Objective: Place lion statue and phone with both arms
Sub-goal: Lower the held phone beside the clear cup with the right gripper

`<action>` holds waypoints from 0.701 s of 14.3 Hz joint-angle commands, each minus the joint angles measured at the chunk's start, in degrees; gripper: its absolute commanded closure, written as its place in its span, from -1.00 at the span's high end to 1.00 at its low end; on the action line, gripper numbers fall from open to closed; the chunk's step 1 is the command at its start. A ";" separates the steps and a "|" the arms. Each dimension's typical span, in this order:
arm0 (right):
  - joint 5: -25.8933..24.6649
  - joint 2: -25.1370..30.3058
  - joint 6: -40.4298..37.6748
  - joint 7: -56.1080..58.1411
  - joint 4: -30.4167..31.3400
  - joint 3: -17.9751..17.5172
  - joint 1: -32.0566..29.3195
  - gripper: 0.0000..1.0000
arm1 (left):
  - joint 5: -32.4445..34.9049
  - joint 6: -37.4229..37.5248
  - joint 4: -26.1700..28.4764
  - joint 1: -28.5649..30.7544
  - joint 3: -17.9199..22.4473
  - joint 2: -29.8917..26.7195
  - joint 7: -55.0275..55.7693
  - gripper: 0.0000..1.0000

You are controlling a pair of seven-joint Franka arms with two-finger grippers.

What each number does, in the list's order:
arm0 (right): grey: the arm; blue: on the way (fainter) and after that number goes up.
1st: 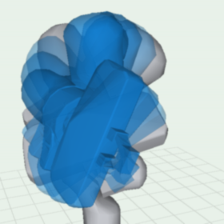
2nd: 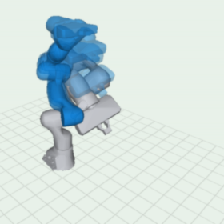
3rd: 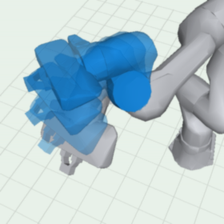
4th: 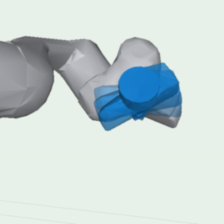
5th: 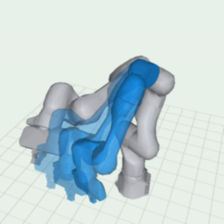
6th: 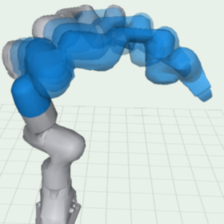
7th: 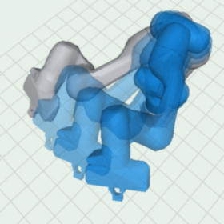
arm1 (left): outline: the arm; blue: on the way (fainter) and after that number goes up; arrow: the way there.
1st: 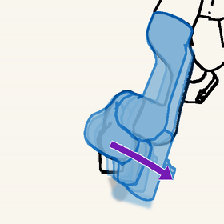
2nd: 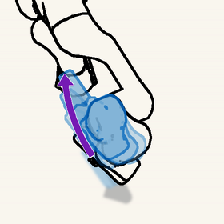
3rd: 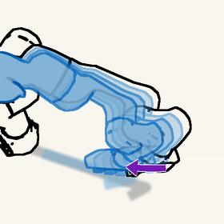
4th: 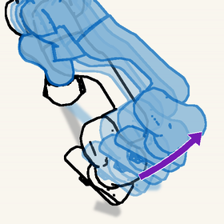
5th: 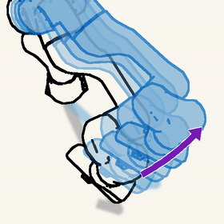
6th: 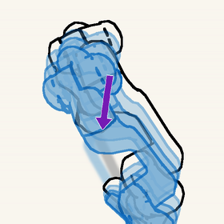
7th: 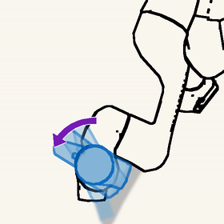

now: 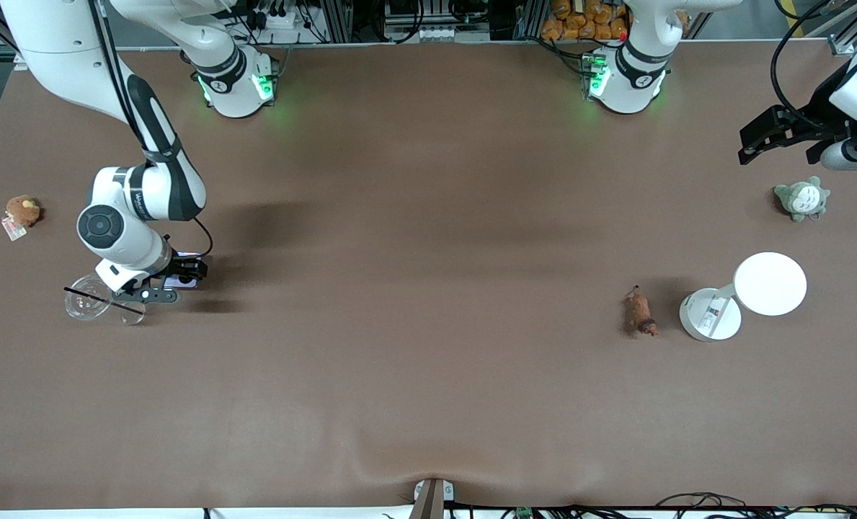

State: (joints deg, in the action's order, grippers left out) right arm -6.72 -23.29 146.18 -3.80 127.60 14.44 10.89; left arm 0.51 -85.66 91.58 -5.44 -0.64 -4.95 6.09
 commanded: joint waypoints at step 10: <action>0.22 1.32 -0.28 1.07 0.80 -0.20 -0.44 1.00 | -0.77 1.98 0.44 -0.53 0.12 -1.38 -0.37 1.00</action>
State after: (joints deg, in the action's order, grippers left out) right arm -6.72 -23.32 146.39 -3.48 127.73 14.62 10.81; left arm 0.51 -84.64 91.58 -5.70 -0.68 -5.01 6.09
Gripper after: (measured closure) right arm 0.000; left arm 0.000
